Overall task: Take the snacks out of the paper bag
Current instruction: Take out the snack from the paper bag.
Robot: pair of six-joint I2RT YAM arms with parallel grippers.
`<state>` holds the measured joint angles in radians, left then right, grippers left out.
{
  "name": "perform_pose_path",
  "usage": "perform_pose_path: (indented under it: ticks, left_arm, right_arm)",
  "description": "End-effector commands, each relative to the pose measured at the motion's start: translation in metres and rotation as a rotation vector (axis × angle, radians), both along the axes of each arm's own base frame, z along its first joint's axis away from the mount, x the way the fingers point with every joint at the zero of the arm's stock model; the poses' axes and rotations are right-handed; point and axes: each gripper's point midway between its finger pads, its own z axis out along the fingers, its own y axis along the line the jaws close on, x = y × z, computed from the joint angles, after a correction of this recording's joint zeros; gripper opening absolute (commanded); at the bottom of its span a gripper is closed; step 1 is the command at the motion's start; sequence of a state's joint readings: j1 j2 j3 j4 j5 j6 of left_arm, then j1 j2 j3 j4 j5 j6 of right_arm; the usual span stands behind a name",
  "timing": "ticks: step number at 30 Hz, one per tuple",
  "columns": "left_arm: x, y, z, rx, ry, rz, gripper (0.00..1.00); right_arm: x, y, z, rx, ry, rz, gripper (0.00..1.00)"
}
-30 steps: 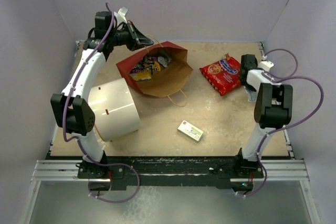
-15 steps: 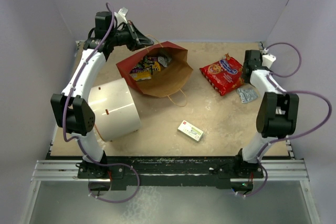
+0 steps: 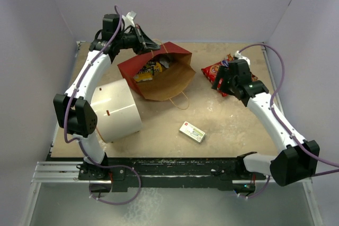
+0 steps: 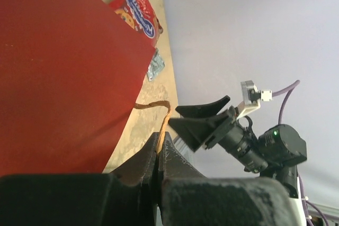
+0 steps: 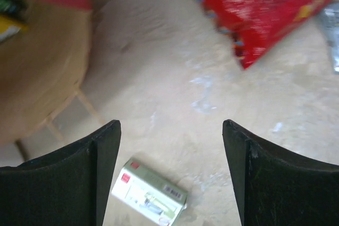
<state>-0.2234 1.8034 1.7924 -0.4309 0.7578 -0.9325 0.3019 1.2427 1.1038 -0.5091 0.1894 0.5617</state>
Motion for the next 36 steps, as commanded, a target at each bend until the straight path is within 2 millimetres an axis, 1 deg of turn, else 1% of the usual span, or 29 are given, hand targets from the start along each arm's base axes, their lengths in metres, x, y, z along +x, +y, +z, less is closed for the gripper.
perform_pose_path:
  ticks: [1,3,9,12,14,15,16,18,19,20,22,24,27,31,33,34,36]
  left_arm:
    - [-0.01,-0.011,0.006,0.001,-0.019,-0.034,0.0]
    - [-0.013,-0.012,0.006,0.009,-0.019,-0.038,0.0]
    - [-0.028,-0.011,0.007,0.023,-0.009,-0.072,0.0]
    - [-0.036,-0.01,0.004,0.032,0.02,-0.085,0.0]
    - [-0.04,-0.01,0.002,0.04,0.031,-0.086,0.0]
    - [-0.042,-0.009,0.002,0.042,0.036,-0.083,0.0]
    - [-0.044,-0.009,0.003,0.041,0.04,-0.079,0.0]
    - [-0.045,-0.008,0.005,0.037,0.042,-0.067,0.0]
    - [-0.045,-0.008,0.008,0.036,0.038,-0.06,0.0]
    - [-0.045,-0.007,0.01,0.034,0.037,-0.053,0.0]
    - [-0.043,-0.007,0.012,0.031,0.038,-0.04,0.0]
    - [-0.04,-0.007,0.015,0.028,0.037,-0.029,0.0]
    - [-0.038,-0.004,0.017,0.045,0.033,-0.003,0.0]
    - [-0.04,-0.002,0.016,0.05,0.045,0.009,0.0]
    - [-0.041,-0.003,0.016,0.046,0.049,0.001,0.0]
    - [-0.042,-0.003,0.016,0.044,0.053,-0.005,0.0]
    - [-0.043,-0.004,0.018,0.046,0.052,-0.017,0.0]
  right_arm:
    - [-0.006,0.06,0.026,0.047,-0.118,0.28,0.8]
    - [-0.004,0.084,0.036,0.067,-0.191,0.419,0.8]
    - [0.003,0.138,0.067,0.103,-0.446,0.724,0.81]
    - [-0.005,0.164,0.064,0.088,-0.556,0.883,0.79]
    - [-0.015,0.179,0.062,0.085,-0.636,0.993,0.78]
    - [-0.018,0.187,0.065,0.081,-0.702,1.046,0.78]
    - [-0.023,0.193,0.06,0.077,-0.731,1.095,0.78]
    - [-0.023,0.202,0.046,0.036,-0.753,1.152,0.78]
    - [-0.02,0.206,0.04,0.017,-0.759,1.164,0.77]
    - [-0.015,0.21,0.03,-0.001,-0.759,1.176,0.77]
    - [-0.008,0.22,0.021,-0.042,-0.804,1.201,0.76]
    - [0.002,0.23,0.018,-0.104,-0.868,1.232,0.76]
    - [0.025,0.24,0.017,-0.195,-0.96,1.234,0.75]
    - [0.054,0.259,0.001,-0.262,-0.986,1.267,0.74]
    - [0.065,0.267,-0.006,-0.277,-0.998,1.275,0.74]
    - [0.074,0.274,-0.008,-0.283,-1.009,1.281,0.75]
    - [0.083,0.283,-0.014,-0.312,-1.03,1.312,0.76]
